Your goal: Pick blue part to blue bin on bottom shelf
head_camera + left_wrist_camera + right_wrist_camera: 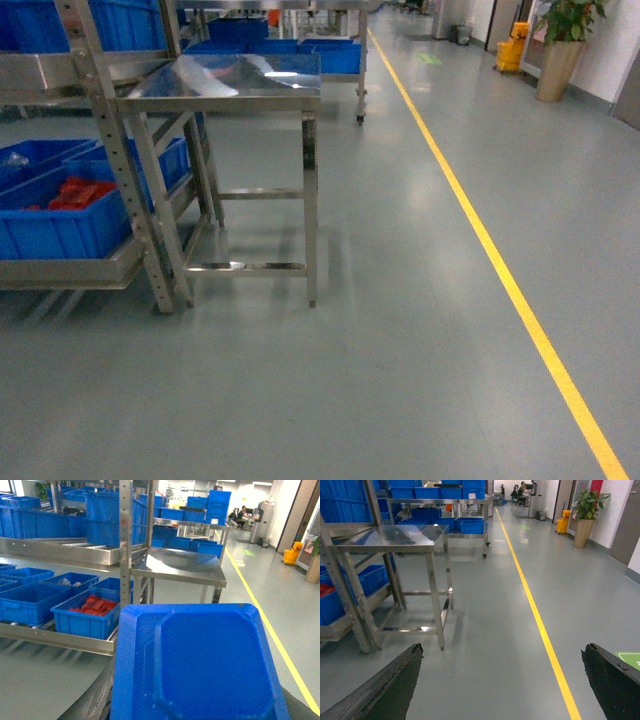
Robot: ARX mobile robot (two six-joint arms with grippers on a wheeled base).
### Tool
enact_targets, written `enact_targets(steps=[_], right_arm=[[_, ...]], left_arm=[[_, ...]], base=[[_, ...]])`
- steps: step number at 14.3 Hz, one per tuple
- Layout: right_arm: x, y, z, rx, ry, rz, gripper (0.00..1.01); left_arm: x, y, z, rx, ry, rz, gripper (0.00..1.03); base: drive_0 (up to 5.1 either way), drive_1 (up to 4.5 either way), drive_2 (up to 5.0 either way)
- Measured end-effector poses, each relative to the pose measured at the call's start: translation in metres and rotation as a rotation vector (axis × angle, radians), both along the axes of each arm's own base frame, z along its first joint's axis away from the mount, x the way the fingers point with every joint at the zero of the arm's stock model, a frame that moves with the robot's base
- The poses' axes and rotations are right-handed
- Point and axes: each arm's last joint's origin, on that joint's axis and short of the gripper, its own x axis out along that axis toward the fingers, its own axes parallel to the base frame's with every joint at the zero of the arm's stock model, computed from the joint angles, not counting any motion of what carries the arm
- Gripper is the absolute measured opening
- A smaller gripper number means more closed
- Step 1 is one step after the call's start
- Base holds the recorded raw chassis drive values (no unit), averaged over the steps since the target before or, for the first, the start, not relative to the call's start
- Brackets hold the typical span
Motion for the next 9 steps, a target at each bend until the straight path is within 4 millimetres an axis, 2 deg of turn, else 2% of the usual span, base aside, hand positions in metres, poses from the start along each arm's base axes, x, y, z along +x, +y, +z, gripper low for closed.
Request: enact_targets(steps=[9], right_arm=[[0.0000,0.0000,-0.0002,0.000,0.002,0.000,0.98]], left_arm=[[0.0001,0.0000,-0.0005,0.002,0.005,0.000,0.43]], base=[[0.0,4.31,-4.3]])
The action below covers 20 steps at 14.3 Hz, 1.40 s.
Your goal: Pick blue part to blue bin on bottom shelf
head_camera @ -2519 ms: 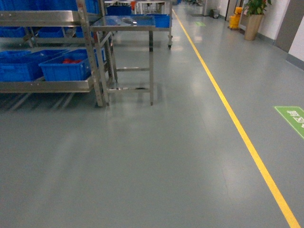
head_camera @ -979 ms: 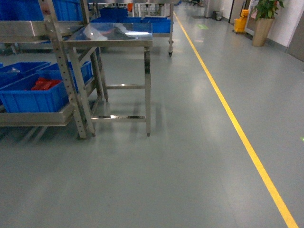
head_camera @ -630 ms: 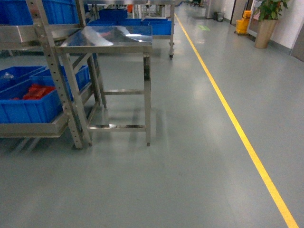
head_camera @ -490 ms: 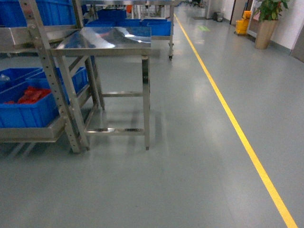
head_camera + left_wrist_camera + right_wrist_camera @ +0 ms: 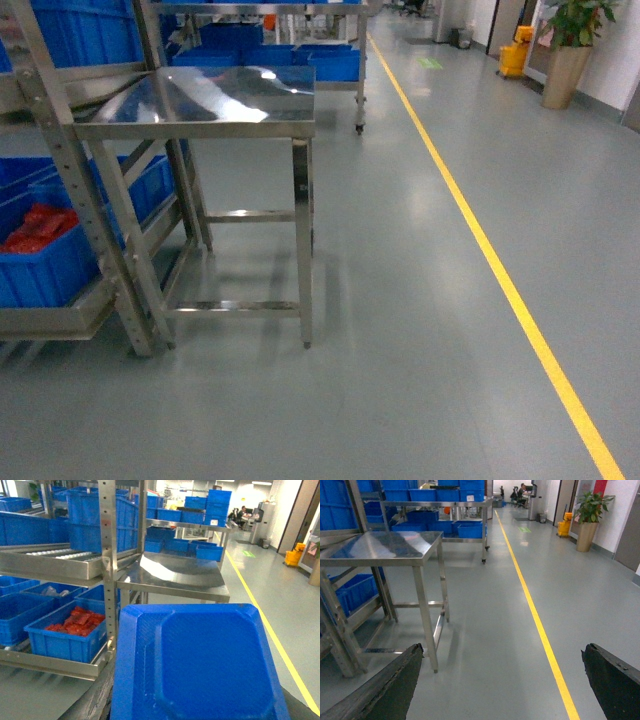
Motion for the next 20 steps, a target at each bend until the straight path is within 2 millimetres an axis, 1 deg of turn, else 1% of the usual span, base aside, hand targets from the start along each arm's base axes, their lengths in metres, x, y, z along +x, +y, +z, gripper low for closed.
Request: enact_targets(steps=[15,18,20], right_arm=[[0.0000,0.0000,-0.0001,0.000,0.001,0.000,0.98],[0.0000,0.0000,-0.0003,0.000,0.003,0.000,0.98],[0.0000,0.0000,-0.0002,0.000,0.002,0.000,0.98]], left_arm=[[0.0002,-0.0001,0.0000,0.000,0.001,-0.001,0.43],[0.0007,-0.0004,-0.0005,0.002,0.005,-0.002,0.43],[0.0004,-0.0003,-0.0002,0.001,0.003,-0.003,0.43]], base=[[0.0,4.29,-4.3],[0.0,0.00,0.0],[-4.9,2.54,2.5]])
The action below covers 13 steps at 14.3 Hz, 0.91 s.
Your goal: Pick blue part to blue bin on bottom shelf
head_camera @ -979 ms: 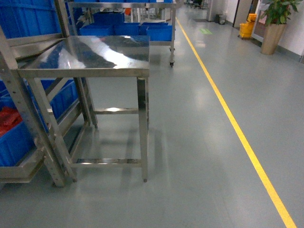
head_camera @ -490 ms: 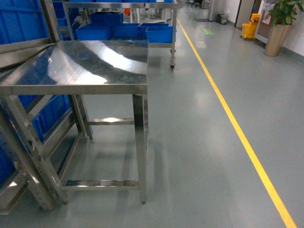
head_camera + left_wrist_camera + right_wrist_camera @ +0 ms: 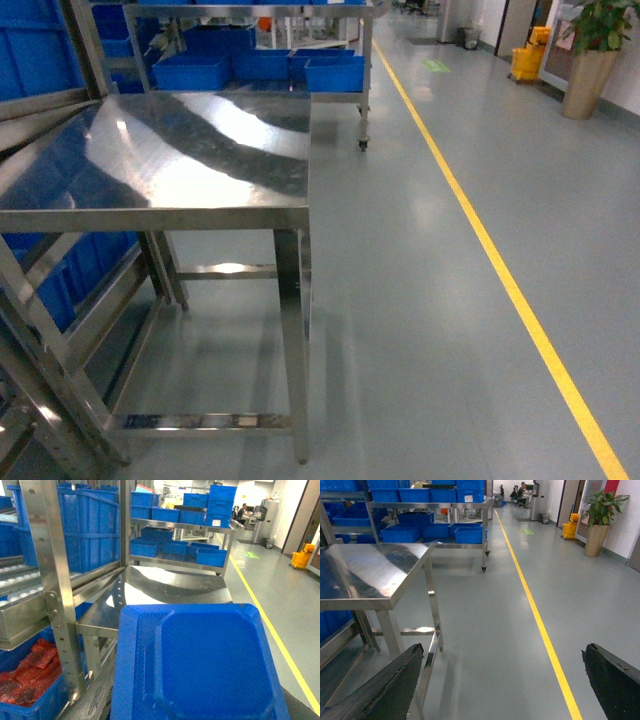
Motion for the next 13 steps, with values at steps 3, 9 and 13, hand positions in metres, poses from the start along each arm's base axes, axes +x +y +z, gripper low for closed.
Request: enact_targets(steps=[3,9,13], right_arm=[[0.0000,0.0000,0.0000,0.000,0.000,0.000,0.98],[0.0000,0.0000,0.0001,0.000,-0.001,0.001,0.98],[0.0000,0.0000,0.0001,0.000,-0.001,0.000,0.98]], left_arm=[[0.0001,0.0000,-0.0001,0.000,0.001,0.001,0.43],[-0.0001,0.0001,0.0001,0.000,-0.001,0.003,0.43],[-0.0002,0.0001,0.0003,-0.001,-0.002,0.002,0.43]], base=[[-4.9,2.59,2.6],[-5.0,2.49,2.5],[-5.1,2.38,2.4]])
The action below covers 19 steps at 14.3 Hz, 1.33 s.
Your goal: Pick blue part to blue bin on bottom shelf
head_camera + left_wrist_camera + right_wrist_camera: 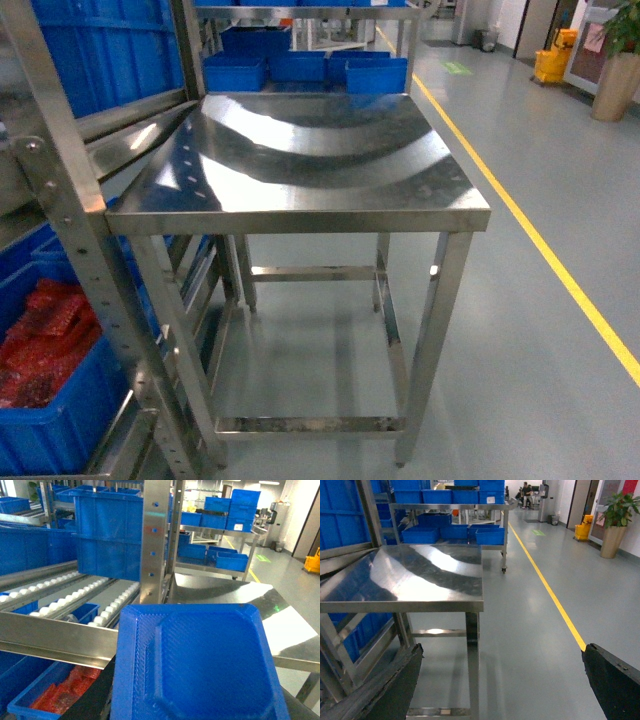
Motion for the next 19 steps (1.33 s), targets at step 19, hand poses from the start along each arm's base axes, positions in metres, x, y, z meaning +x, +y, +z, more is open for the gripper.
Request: enact_targets(steps=[19], right_arm=[[0.0000,0.0000,0.0001,0.000,-0.001,0.000,0.98]], left_arm=[[-0.0003,0.0001,0.0000,0.000,-0.001,0.001,0.43]], base=[[-5.0,2.41,2.4]])
